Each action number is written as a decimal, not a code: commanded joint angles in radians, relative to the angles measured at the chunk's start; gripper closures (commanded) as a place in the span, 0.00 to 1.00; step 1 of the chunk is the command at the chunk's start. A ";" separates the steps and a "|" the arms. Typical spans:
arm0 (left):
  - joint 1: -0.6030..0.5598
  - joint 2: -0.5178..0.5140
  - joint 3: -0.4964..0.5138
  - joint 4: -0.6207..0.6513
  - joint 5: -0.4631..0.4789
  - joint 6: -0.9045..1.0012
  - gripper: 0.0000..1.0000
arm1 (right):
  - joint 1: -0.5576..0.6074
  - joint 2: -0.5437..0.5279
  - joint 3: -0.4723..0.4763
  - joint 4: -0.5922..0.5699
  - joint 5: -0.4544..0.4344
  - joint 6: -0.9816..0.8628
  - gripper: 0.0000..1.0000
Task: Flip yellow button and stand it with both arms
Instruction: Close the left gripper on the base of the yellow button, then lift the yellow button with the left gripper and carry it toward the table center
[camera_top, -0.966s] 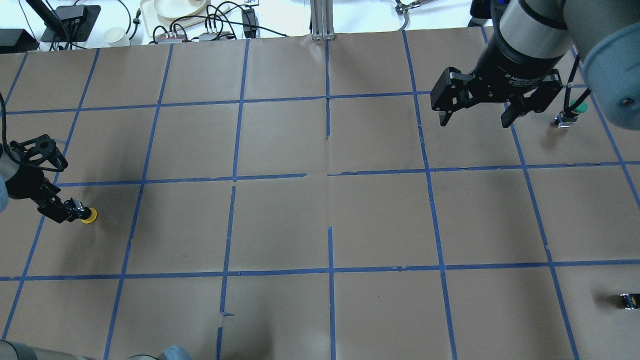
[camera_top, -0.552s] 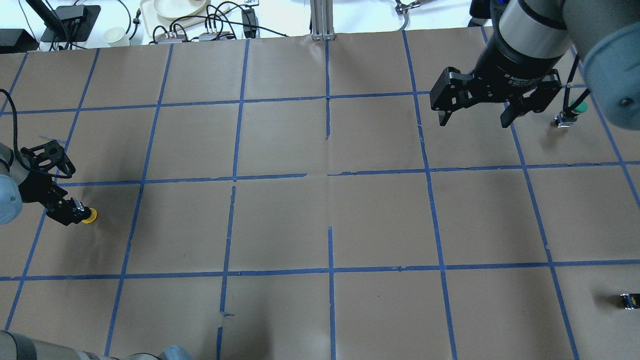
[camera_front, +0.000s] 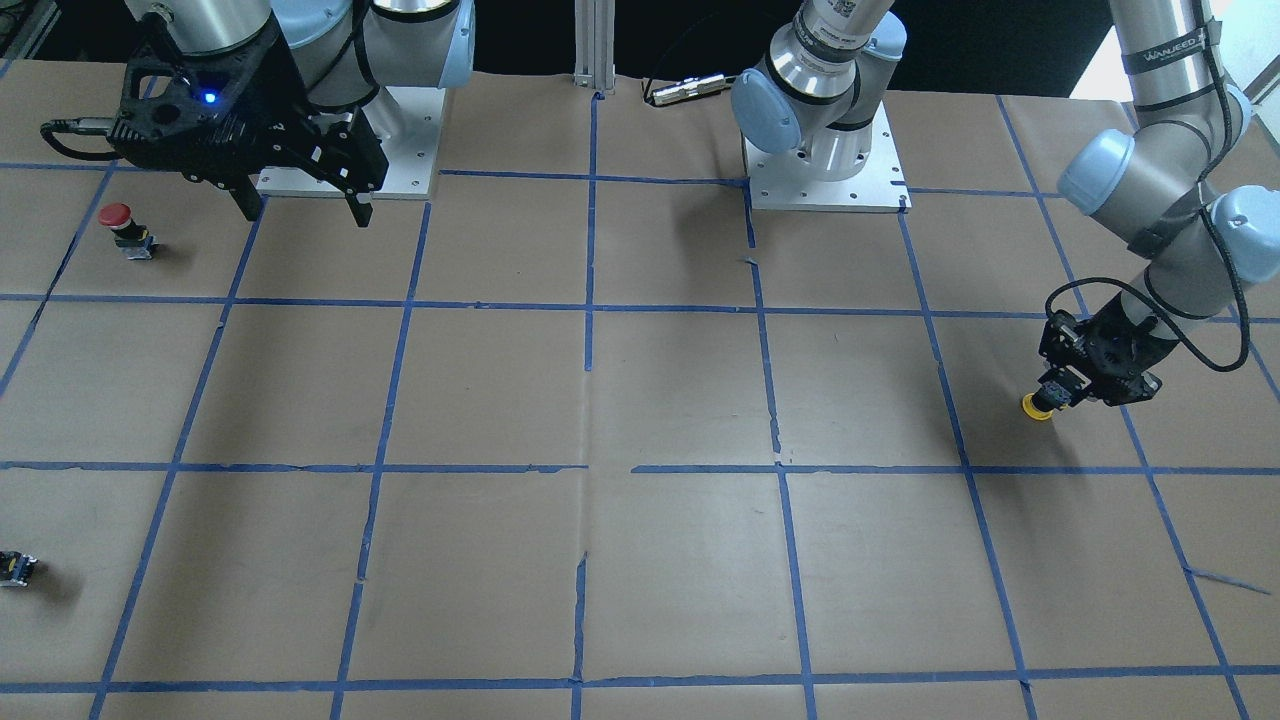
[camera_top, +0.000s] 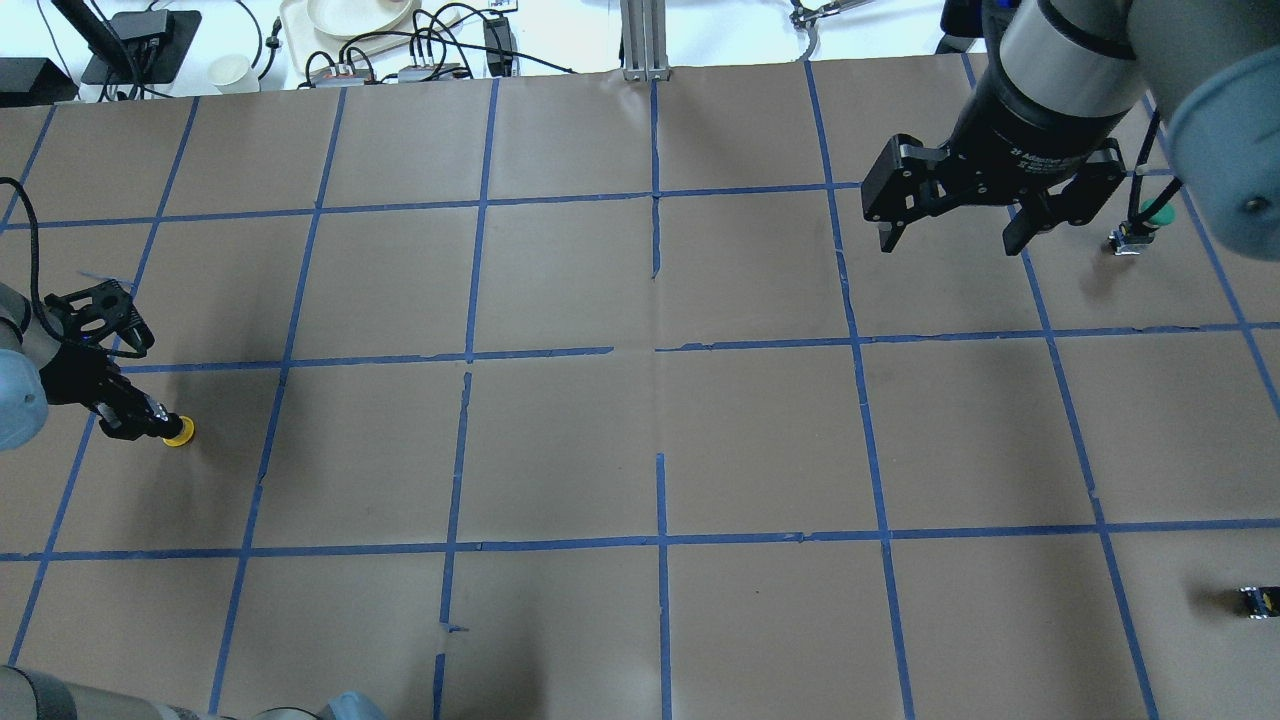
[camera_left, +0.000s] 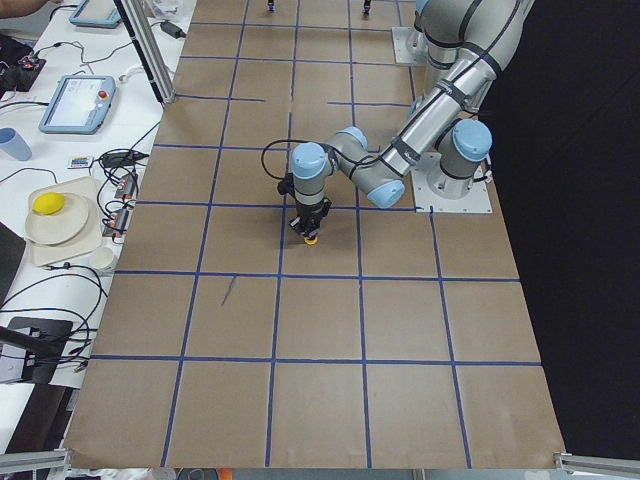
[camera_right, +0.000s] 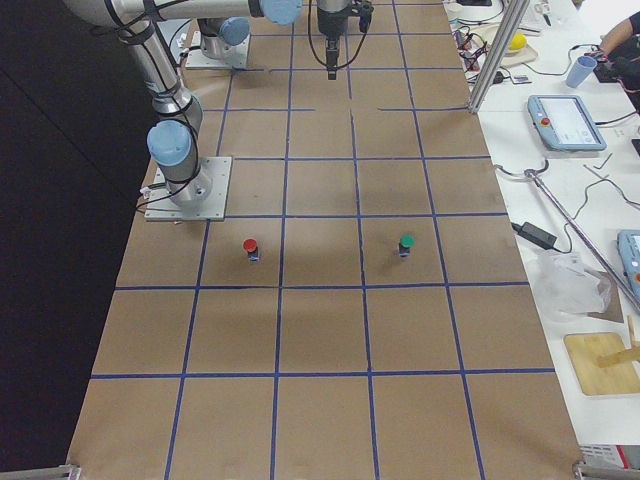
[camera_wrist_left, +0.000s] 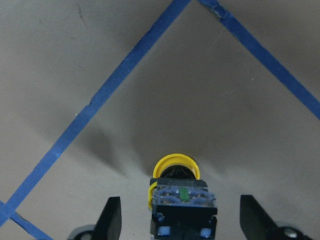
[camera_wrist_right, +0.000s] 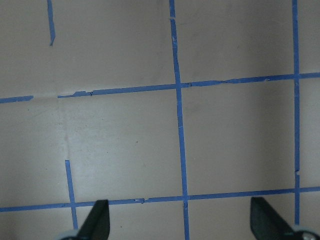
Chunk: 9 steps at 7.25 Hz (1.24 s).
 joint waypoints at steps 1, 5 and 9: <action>-0.011 0.023 0.007 -0.024 -0.045 -0.006 0.98 | 0.000 0.001 0.000 0.000 0.002 0.000 0.00; -0.206 0.202 0.088 -0.509 -0.481 -0.350 0.98 | 0.000 0.001 0.000 0.000 0.001 -0.002 0.00; -0.405 0.293 0.084 -0.728 -1.067 -0.653 0.98 | 0.001 0.003 0.000 0.000 0.002 0.000 0.00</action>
